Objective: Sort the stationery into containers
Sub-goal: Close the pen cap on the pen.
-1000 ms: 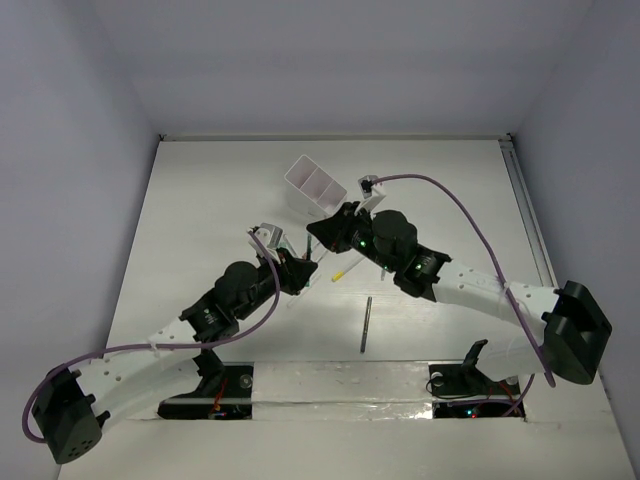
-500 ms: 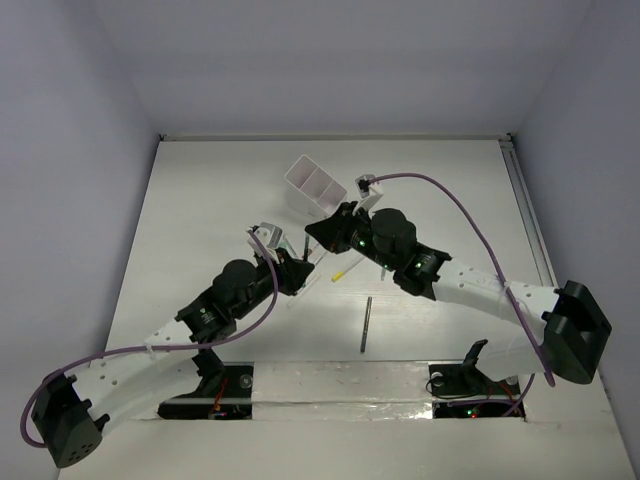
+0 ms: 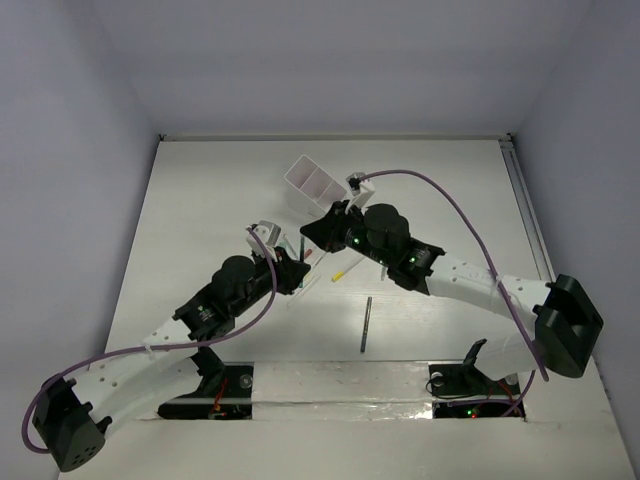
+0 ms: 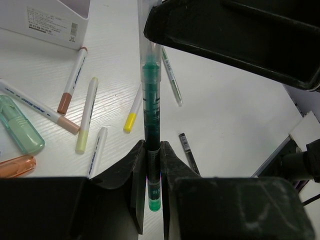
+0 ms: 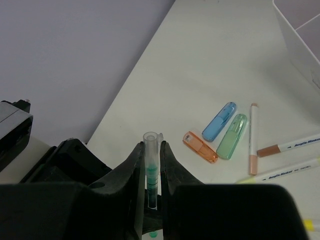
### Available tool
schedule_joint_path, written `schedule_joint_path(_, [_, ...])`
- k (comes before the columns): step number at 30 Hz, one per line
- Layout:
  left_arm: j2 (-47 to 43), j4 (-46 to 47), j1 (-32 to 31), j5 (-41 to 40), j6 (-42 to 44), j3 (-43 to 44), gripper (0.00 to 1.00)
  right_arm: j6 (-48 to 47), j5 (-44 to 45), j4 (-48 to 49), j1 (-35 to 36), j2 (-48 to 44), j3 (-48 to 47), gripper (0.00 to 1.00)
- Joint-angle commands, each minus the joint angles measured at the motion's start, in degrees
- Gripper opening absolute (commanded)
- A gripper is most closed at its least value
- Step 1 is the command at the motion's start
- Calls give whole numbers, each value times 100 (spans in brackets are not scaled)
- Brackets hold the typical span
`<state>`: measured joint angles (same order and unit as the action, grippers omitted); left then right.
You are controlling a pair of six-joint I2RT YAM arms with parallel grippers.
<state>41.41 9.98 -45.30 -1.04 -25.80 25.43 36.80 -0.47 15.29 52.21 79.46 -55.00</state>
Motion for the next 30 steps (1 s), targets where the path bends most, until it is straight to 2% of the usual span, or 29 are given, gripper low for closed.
schedule_joint_path(1, [-247,1200,206,-520,67,682,0,-111,-990,-1125,185,157,156,0])
schedule_joint_path(12, [-212,1234,320,-327,-135,525,0,-322,-919,-1151,185,-80,324,0])
schedule_joint_path(16, [-28,1506,373,-12,-171,481,0,-235,-1104,-923,185,60,341,0])
schedule_joint_path(23, [166,1990,373,675,-259,200,0,-138,-657,-729,185,-185,174,0])
schedule_joint_path(24, [166,1999,373,710,-276,173,0,-112,-491,-712,185,-220,157,2])
schedule_joint_path(25, [140,1991,373,728,-285,138,0,-103,-420,-685,185,-273,165,8])
schedule_joint_path(27, [70,1999,373,737,-311,32,0,-50,-236,-598,185,-413,192,15])
schedule_joint_path(30, [25,2017,373,754,-320,-38,0,12,-77,-510,185,-519,236,19])
